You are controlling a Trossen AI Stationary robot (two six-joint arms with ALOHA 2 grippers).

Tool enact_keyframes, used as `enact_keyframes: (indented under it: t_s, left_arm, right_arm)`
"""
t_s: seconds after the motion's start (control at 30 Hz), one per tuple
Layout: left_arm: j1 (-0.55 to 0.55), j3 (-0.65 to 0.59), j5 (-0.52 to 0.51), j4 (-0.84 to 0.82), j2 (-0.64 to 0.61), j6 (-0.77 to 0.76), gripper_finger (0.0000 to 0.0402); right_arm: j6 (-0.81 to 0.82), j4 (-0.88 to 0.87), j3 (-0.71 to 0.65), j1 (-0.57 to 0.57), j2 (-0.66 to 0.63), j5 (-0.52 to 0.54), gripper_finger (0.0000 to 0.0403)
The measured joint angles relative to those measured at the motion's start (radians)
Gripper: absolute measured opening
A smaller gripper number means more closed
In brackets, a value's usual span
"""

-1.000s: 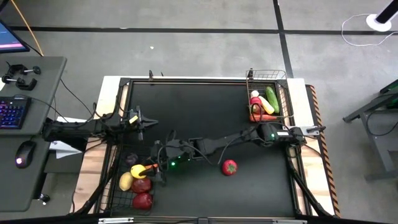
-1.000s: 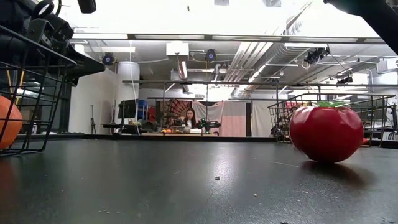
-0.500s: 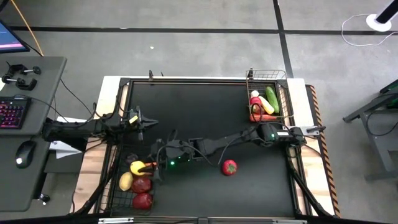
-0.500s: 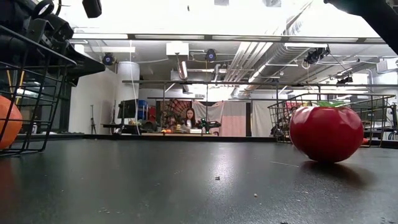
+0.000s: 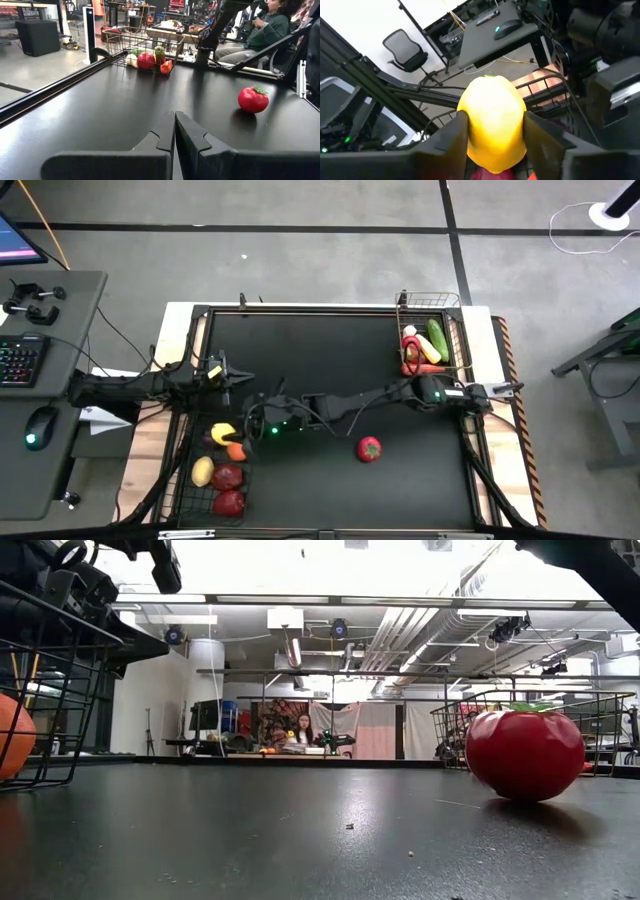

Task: Sort produce into baskets
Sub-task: Put the lemon into the left wire basket, then put the tomato into the left wire basket

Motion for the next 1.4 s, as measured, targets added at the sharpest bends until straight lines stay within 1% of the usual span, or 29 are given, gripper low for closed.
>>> enact_keyframes:
  t_s: [0.1, 0.17, 0.27, 0.33, 0.37, 0.4, 0.5, 0.6, 0.7, 0.77, 0.83, 0.9, 0.97, 1.07, 1.17, 1.2, 1.27, 1.33, 1.4]
  left_arm:
    - [0.0, 0.0, 0.0, 0.0, 0.0, 0.0, 0.0]
    - [0.0, 0.0, 0.0, 0.0, 0.0, 0.0, 0.0]
    - [0.0, 0.0, 0.0, 0.0, 0.0, 0.0, 0.0]
    - [0.0, 0.0, 0.0, 0.0, 0.0, 0.0, 0.0]
    - [0.0, 0.0, 0.0, 0.0, 0.0, 0.0, 0.0]
    - [0.0, 0.0, 0.0, 0.0, 0.0, 0.0, 0.0]
    - [0.0, 0.0, 0.0, 0.0, 0.0, 0.0, 0.0]
    - [0.0, 0.0, 0.0, 0.0, 0.0, 0.0, 0.0]
    - [0.0, 0.0, 0.0, 0.001, 0.0, 0.0, 0.0]
    - [0.0, 0.0, 0.0, -0.001, 0.0, 0.0, 0.0]
    - [0.0, 0.0, 0.0, 0.0, 0.0, 0.0, 0.0]
    - [0.0, 0.0, 0.0, 0.0, 0.0, 0.0, 0.0]
    - [0.0, 0.0, 0.0, 0.001, 0.0, 0.0, 0.0]
    - [0.0, 0.0, 0.001, 0.0, 0.0, 0.0, 0.0]
    - [0.0, 0.0, 0.0, 0.0, 0.0, 0.0, 0.0]
    - [0.0, 0.0, 0.0, 0.0, 0.0, 0.0, 0.0]
    - [0.0, 0.0, 0.0, 0.0, 0.0, 0.0, 0.0]
    - [0.0, 0.0, 0.0, -0.001, 0.0, 0.0, 0.0]
    - [0.0, 0.0, 0.0, 0.0, 0.0, 0.0, 0.0]
  right_arm:
    - [0.033, -0.006, 0.0, 0.0, 0.0, 0.0, 0.0206]
    - [0.038, -0.022, 0.0, 0.0, -0.001, 0.0, 0.0251]
    - [0.002, -0.047, 0.0, 0.003, -0.001, 0.004, 0.0329]
    - [-0.012, -0.054, 0.0, 0.007, -0.001, 0.042, 0.0376]
    - [-0.011, -0.056, 0.0, 0.009, -0.001, 0.057, 0.0387]
    - [-0.011, -0.056, 0.0, 0.009, -0.001, 0.06, 0.0389]
    - [-0.012, -0.06, 0.0, 0.002, -0.001, 0.05, 0.0363]
    - [-0.033, -0.094, 0.0, -0.02, -0.014, -0.021, 0.034]
    - [-0.09, -0.208, 0.028, -0.046, -0.038, -0.132, 0.033]
    - [-0.123, -0.34, 0.066, -0.058, -0.054, -0.157, 0.0328]
    - [-0.177, -0.493, 0.097, -0.06, -0.073, -0.138, 0.0328]
    - [-0.226, -0.608, 0.07, -0.058, -0.12, -0.088, 0.0328]
    - [-0.257, -0.764, 0.056, -0.048, -0.159, -0.023, 0.0328]
    - [-0.298, -1.02, 0.049, -0.012, -0.188, 0.081, 0.0328]
    - [-0.315, -1.251, 0.046, 0.042, -0.187, 0.146, 0.0328]
    - [-0.323, -1.301, 0.042, 0.061, -0.186, 0.152, 0.0328]
    - [-0.329, -1.329, -0.003, 0.096, -0.196, 0.156, 0.0328]
    - [-0.325, -1.334, -0.096, 0.132, -0.235, 0.149, 0.0328]
    - [-0.295, -1.311, -0.227, 0.163, -0.302, 0.14, 0.0328]
